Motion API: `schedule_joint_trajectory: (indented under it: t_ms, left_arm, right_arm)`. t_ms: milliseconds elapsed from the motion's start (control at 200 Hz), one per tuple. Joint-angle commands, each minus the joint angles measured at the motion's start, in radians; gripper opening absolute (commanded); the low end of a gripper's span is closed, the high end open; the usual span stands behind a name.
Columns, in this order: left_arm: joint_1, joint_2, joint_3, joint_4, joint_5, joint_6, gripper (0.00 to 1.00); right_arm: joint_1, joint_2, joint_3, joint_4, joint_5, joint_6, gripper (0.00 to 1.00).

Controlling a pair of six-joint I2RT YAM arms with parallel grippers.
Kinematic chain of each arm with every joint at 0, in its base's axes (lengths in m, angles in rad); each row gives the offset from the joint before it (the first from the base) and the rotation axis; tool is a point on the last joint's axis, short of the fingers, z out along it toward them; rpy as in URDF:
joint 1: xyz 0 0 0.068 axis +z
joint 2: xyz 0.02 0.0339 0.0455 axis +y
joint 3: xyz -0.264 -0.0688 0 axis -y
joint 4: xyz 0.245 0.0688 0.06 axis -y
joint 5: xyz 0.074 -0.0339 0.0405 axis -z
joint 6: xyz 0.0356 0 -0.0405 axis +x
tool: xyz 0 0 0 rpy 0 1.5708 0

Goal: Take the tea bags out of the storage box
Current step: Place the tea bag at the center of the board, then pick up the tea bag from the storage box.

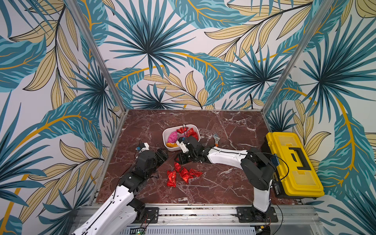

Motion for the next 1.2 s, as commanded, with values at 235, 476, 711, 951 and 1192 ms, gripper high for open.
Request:
schedule_joint_trajectory:
  t_ms: [235,476,711,951,1192]
  left_arm:
    - [0.006,0.135,0.071,0.082,0.107,0.083,0.8]
    - [0.013,0.34,0.222,0.09,0.145,0.213,0.79]
    - [0.029,0.633,0.48,0.039,0.245,0.399,0.77]
    - [0.03,0.926,0.776,-0.17,0.325,0.597,0.74]
    - [0.033,1.103,0.905,-0.206,0.308,0.623,0.72]
  right_arm:
    - [0.004,-0.32,-0.079,-0.082,0.308,-0.04,0.5]
    - [-0.015,-0.507,-0.215,-0.081,0.542,0.125,0.5]
    - [-0.045,-0.559,-0.301,-0.106,0.575,0.221,0.5]
    - [-0.074,-0.62,-0.368,-0.106,0.593,0.252,0.5]
    - [-0.09,-0.647,-0.4,-0.107,0.587,0.26,0.5]
